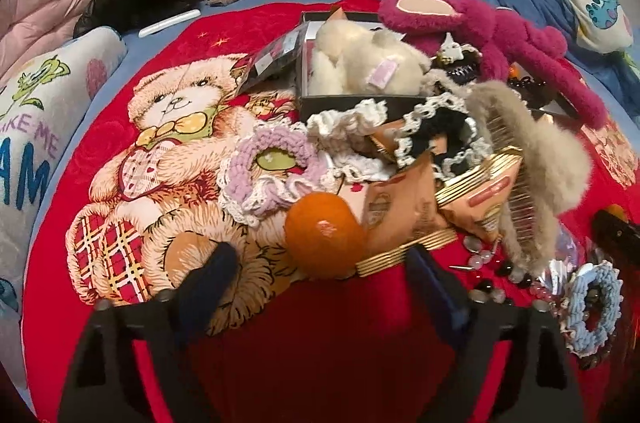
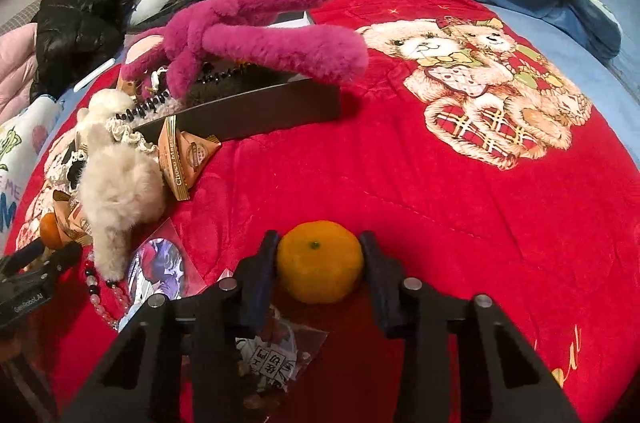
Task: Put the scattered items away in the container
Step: 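Grasp a mandarin orange with the right gripper while the left grasps another orange, then carry both held oranges over the black box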
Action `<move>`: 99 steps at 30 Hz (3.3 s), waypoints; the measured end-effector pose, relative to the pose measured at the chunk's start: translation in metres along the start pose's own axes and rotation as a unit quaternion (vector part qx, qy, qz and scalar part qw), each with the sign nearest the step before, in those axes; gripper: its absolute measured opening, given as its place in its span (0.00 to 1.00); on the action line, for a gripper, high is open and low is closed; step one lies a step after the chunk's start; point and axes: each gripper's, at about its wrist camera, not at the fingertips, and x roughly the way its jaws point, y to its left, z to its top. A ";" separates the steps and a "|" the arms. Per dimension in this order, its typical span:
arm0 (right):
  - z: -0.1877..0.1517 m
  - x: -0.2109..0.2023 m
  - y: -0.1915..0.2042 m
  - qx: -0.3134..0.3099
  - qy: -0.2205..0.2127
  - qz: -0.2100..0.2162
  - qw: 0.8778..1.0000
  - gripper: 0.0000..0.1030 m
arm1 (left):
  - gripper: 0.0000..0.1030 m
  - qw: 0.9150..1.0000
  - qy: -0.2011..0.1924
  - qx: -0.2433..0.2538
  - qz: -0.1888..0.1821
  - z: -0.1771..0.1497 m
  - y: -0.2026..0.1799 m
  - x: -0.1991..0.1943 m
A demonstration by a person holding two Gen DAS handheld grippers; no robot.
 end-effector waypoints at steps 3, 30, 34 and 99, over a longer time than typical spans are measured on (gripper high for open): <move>0.000 -0.001 0.003 -0.009 -0.001 -0.006 1.000 0.37 | 0.57 1.000 -0.003 0.003 -0.011 -0.001 -0.003 -0.004; 0.000 -0.009 0.000 0.002 -0.003 0.004 1.000 0.37 | 0.31 0.999 -0.033 -0.022 -0.036 0.004 0.005 -0.049; 0.002 -0.017 0.005 -0.001 -0.011 0.014 1.000 0.37 | 0.31 0.999 -0.035 -0.023 -0.034 0.007 0.003 -0.054; 0.046 -0.106 0.101 -0.068 -0.101 0.116 0.986 0.37 | 0.31 0.995 -0.069 -0.003 -0.066 0.055 -0.018 -0.107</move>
